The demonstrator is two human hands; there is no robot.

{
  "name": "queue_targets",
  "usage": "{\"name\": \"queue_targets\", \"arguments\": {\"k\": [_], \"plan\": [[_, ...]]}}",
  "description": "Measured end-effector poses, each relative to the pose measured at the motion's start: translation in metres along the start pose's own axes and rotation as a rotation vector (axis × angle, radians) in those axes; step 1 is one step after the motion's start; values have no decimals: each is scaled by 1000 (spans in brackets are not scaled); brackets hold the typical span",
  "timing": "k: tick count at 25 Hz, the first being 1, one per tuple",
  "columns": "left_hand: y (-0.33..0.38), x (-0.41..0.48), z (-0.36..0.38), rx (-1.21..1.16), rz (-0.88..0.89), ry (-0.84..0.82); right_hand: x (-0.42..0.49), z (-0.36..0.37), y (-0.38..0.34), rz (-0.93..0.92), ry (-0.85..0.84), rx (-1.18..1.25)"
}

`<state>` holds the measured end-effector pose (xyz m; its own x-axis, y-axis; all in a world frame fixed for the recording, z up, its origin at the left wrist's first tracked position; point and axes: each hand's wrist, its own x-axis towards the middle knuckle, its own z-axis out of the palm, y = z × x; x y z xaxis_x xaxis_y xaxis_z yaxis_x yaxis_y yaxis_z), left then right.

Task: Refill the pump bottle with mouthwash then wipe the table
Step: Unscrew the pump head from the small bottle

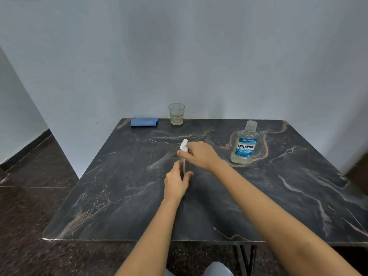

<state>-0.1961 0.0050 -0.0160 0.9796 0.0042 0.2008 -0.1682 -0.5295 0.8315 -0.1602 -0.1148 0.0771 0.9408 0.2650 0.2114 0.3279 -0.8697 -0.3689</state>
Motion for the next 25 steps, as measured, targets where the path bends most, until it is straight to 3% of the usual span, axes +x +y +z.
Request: {"name": "queue_targets", "arguments": {"k": [5, 7, 10, 12, 16, 25], "plan": [[-2, 3, -3, -30, 29, -73, 1, -11, 9, -132, -157, 41], [-3, 3, -3, -31, 22, -60, -4, -8, 16, -95, -188, 265], [-3, 5, 0, -21, 18, -41, -17, 5, 19, 36, 18, 693], [-2, 5, 1, -9, 15, -36, -22, 15, 15, 70, 150, 820], [-3, 5, 3, -6, 22, -38, -15, 18, 4, 83, 191, 913], [-2, 7, 3, -13, 1, -42, -8, -2, 5, 51, 3, 963]]}}
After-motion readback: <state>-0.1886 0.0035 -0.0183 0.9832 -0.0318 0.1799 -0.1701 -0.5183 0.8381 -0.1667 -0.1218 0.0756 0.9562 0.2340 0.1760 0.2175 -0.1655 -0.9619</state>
